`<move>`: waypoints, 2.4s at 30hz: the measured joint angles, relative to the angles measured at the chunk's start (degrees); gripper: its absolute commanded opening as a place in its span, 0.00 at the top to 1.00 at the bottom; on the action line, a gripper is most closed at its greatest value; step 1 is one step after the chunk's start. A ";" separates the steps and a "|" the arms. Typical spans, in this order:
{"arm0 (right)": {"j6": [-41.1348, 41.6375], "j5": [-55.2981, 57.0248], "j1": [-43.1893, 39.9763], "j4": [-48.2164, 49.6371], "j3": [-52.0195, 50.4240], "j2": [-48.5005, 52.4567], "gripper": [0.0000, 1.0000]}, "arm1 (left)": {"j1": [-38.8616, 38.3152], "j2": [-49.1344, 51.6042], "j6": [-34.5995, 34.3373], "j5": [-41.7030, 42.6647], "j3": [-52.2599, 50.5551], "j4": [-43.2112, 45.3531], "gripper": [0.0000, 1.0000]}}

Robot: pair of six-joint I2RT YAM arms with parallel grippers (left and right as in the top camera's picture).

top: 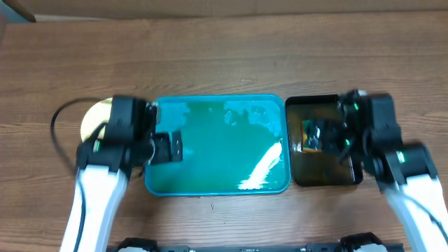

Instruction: Clean dirty plates on tray and stack at the side

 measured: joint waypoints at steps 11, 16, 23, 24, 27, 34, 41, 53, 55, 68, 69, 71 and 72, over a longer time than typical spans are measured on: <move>0.00 1.70 0.00 -1.36 -4.48 -19.15 0.00 | 0.00 -28.89 0.00 -2.60 -9.88 4.87 0.00; 0.04 1.92 -0.02 -1.66 -4.48 -18.64 0.00 | 0.00 -29.53 0.00 -3.28 -9.97 4.52 0.00; 0.00 2.14 0.00 -1.68 -4.48 -17.88 0.00 | 0.00 -29.53 0.00 -3.45 -10.03 3.63 0.00; 0.04 2.14 0.00 -1.70 -4.48 -17.88 0.00 | 0.00 -29.53 0.00 -3.45 -10.03 3.54 0.00; 0.00 2.12 0.00 -1.70 -4.48 -17.88 0.00 | 0.00 -29.53 0.00 -3.45 -10.03 3.52 0.00; 0.09 2.58 0.00 -1.70 -4.48 -17.88 0.00 | 0.00 -29.53 0.00 -3.45 -10.03 3.52 0.00; 0.02 6.54 0.00 -1.88 -4.50 -18.05 0.00 | 0.00 -29.53 0.00 -3.45 -10.14 3.52 0.00; 0.02 8.20 0.00 9.66 -10.97 -28.35 0.00 | 0.00 -29.53 0.00 -3.45 -10.27 3.52 0.00; 0.00 8.28 0.00 14.23 -14.45 -31.56 0.00 | 0.00 -29.53 0.00 -3.45 -10.29 3.50 0.00; 0.00 7.52 0.00 51.06 -42.97 -54.95 0.00 | 0.00 -29.53 0.00 -3.48 -10.45 3.54 0.00; 0.02 7.43 0.00 52.39 -44.15 -55.78 0.00 | 0.00 -29.53 0.00 -3.48 -10.47 3.50 0.00; 0.00 7.30 0.00 56.22 -47.01 -57.81 0.00 | 0.00 -29.53 0.00 -3.48 -10.49 3.50 0.00; 0.00 7.21 0.00 57.99 -48.48 -58.69 0.00 | 0.00 -29.53 0.00 -3.48 -10.51 3.50 0.00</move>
